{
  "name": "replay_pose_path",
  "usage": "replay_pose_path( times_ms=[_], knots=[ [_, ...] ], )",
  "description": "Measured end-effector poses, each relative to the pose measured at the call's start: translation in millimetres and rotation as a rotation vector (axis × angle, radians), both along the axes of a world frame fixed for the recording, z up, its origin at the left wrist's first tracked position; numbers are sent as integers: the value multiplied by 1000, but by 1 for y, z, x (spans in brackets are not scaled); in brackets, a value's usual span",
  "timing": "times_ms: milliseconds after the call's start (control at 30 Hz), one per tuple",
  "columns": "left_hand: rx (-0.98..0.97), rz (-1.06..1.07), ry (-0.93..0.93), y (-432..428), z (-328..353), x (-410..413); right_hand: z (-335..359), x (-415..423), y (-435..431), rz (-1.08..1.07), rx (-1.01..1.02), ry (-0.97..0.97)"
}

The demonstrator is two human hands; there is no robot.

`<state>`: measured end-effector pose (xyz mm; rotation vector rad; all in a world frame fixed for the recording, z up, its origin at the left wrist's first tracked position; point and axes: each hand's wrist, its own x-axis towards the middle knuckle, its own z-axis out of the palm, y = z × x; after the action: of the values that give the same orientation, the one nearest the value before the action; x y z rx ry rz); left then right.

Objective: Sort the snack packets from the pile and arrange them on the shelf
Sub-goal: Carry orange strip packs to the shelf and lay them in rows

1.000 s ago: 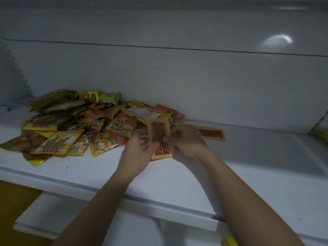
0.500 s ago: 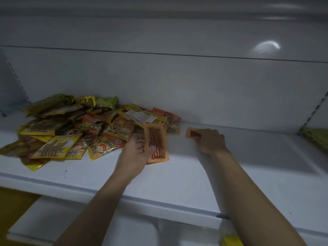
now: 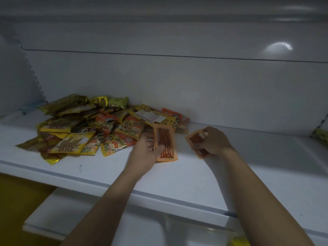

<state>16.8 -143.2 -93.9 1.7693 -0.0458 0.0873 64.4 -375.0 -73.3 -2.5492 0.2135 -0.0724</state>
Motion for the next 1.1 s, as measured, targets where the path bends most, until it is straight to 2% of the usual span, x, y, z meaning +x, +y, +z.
replay_pose_path(
  times_ms=[100,133,233,267,467,700,967,1100],
  knots=[
    [-10,13,-3,1,-1,0,5,-2,10,0,138,-158],
    [-18,19,-6,2,-1,1,8,-3,14,-8,251,-217],
    [-45,32,-9,2,-1,2,16,-11,28,17,861,-285],
    [-56,35,-11,2,-1,3,16,-13,32,38,951,-287],
    [-113,64,-31,3,2,6,2,-11,63,147,843,-208],
    [-82,81,-44,5,-1,8,3,-30,81,101,640,-169],
    [-147,-111,-68,3,4,-2,-3,-66,93,-148,530,-333],
    [-250,-138,-57,2,7,-10,5,-93,93,-121,529,-344]
  ],
)
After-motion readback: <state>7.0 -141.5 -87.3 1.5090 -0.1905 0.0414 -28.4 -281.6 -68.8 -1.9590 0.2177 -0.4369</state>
